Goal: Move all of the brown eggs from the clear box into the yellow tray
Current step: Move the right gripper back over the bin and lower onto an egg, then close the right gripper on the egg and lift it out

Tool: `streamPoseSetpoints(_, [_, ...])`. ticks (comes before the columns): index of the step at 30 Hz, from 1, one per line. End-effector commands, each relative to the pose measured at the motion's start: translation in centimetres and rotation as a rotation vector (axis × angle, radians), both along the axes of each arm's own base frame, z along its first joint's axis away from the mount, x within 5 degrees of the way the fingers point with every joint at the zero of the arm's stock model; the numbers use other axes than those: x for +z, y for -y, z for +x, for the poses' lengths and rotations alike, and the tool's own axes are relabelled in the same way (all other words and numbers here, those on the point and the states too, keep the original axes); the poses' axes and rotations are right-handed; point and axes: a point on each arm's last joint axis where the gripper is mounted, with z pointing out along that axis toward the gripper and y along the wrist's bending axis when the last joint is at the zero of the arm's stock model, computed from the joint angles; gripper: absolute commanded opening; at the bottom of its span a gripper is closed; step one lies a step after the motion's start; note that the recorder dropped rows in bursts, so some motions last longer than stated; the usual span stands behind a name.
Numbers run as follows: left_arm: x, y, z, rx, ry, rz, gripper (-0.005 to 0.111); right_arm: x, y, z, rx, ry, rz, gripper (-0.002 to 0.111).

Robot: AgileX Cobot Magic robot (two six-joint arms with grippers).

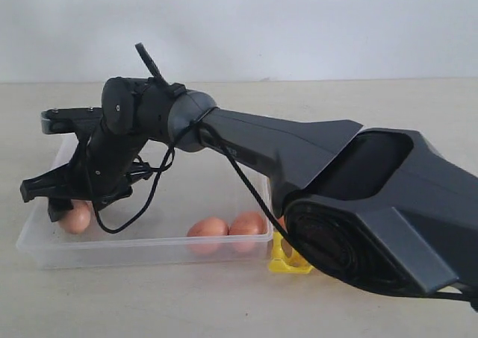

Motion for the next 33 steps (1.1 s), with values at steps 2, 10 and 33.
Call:
streamPoseSetpoints(2, [0.8,0.1,0.0,-0.011,0.076,-0.023,-0.004,-1.1,0.3,-0.1,0.012,-0.027,-0.044,0.011])
streamPoseSetpoints(10, [0.7,0.1,0.0,-0.014,0.065,-0.005,-0.004,0.3,0.7,-0.7,0.074,-0.041,-0.082,0.000])
streamPoseSetpoints(33, [-0.5,0.1,-0.1,-0.010,-0.058,0.004,-0.004,15.2,1.2,-2.2,0.083,0.639,-0.046,0.000])
